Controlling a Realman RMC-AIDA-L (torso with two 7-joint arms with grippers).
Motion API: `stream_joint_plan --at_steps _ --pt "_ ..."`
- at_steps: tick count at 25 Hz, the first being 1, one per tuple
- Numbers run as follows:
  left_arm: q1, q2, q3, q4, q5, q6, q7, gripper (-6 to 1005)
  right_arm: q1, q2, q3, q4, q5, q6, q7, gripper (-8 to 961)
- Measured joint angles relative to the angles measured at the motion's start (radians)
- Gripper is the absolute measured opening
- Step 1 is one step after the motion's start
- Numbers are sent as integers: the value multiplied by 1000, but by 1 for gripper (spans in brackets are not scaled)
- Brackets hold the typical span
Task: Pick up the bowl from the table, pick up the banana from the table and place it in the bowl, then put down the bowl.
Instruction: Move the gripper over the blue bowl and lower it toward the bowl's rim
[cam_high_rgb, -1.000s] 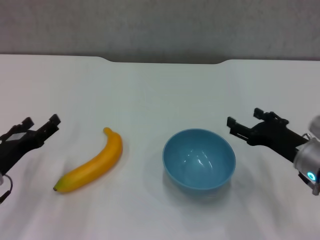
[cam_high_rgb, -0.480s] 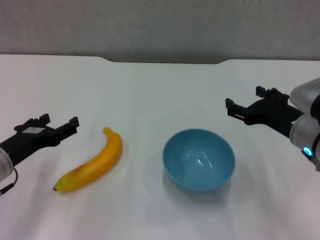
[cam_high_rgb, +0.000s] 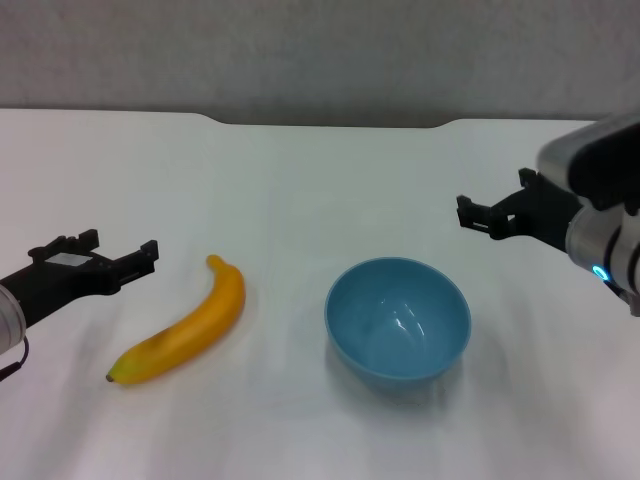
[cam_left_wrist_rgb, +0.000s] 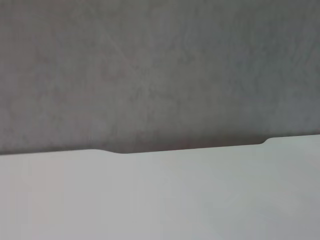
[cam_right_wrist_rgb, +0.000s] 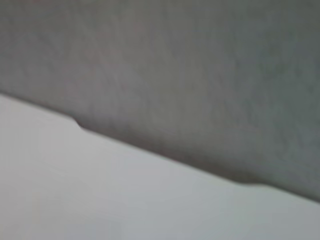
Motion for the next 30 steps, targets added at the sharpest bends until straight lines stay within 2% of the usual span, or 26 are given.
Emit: stream_joint_plan --at_steps 2,3,5,6,8,10,12,17,22,30 --pt "8 -1 3 -17 3 1 4 890 33 20 15 9 179 -134 -204 906" --pt "12 -2 5 -26 4 3 7 889 42 41 41 9 243 -193 -308 906" --pt "29 -3 13 -57 5 7 41 889 57 112 127 -5 353 -308 -539 907" --pt "43 -6 19 -77 5 12 69 888 57 158 182 -21 380 -349 -649 907" --pt "67 -9 37 -109 5 34 117 888 53 233 274 -44 394 -400 -815 907" --pt "94 -10 92 -155 6 106 174 887 51 265 316 -51 394 -422 -906 906" --pt "100 -10 109 -165 6 134 191 886 57 264 319 -50 414 -432 -927 906" --pt "119 -10 219 -179 -11 309 261 885 45 268 328 -14 435 -416 -895 906" --pt "115 -10 259 -172 -69 325 282 883 38 270 323 0 436 -396 -839 906" --pt "110 -8 278 -175 -83 329 286 880 6 272 301 -13 437 -329 -783 905"
